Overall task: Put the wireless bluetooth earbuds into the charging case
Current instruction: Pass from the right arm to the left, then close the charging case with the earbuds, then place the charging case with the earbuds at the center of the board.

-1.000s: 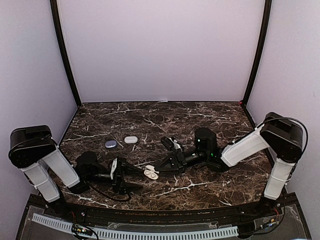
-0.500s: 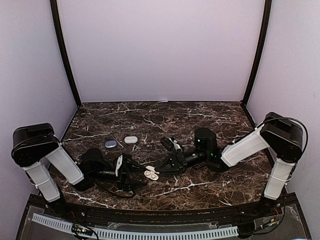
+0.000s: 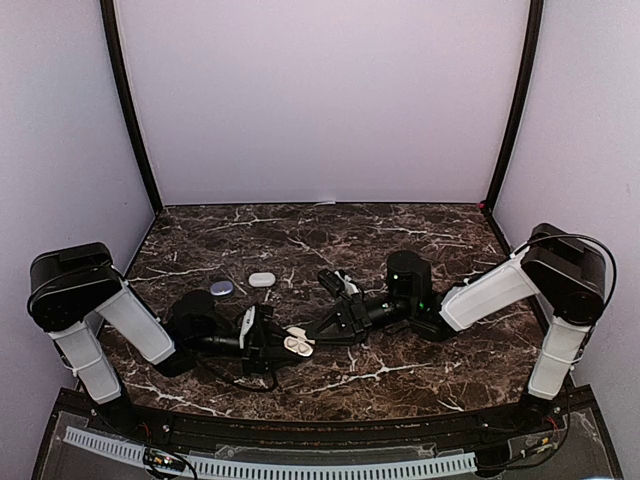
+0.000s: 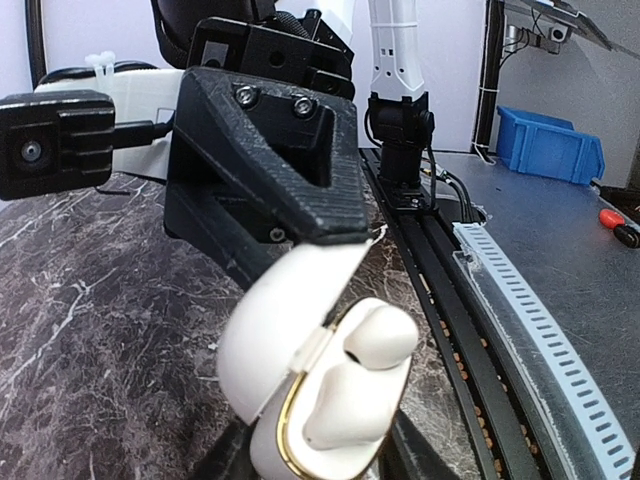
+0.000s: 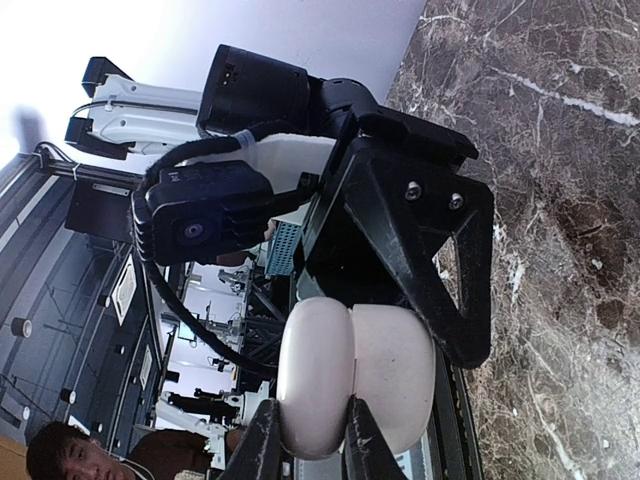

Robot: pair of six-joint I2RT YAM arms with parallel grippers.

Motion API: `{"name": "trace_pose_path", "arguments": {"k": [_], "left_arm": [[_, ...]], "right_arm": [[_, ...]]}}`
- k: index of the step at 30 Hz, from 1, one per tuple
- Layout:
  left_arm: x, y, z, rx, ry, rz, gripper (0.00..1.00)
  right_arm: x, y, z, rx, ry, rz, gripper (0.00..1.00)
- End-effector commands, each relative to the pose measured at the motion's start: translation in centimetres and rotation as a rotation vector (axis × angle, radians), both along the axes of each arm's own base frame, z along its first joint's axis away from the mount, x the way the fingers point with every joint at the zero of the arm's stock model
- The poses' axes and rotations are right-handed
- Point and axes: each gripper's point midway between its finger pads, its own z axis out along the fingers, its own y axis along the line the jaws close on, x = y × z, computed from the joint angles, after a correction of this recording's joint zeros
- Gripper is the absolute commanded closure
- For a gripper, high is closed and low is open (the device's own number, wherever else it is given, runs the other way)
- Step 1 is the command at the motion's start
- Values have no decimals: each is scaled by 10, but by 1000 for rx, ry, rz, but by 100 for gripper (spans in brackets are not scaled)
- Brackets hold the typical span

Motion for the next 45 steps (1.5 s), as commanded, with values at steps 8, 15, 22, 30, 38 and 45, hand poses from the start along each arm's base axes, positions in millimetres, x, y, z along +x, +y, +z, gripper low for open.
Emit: {"name": "trace_pose_path", "arguments": {"k": [8,15,22,30,38,45], "left_arm": [[-2,0,3,-9,16,-20,62],[-7,1,8,-18,26,-45,59],[-5,1,4,-2,49,-35,68],[-2,0,1,10,79,-15,69],[4,-3,-2,29,108,3,69],[4,0,-3,29,115,16,70]], "right_arm": [[-1,4,3,10,-59,21,87],[2,5,0,-4,-76,11,87],[1,4,3,5,-89,18,84],[-2,2,4,5,-124,33,73],[-4,1,1,-9,-134,37,67],[4,0,-10,-85,-203,11,66]]}}
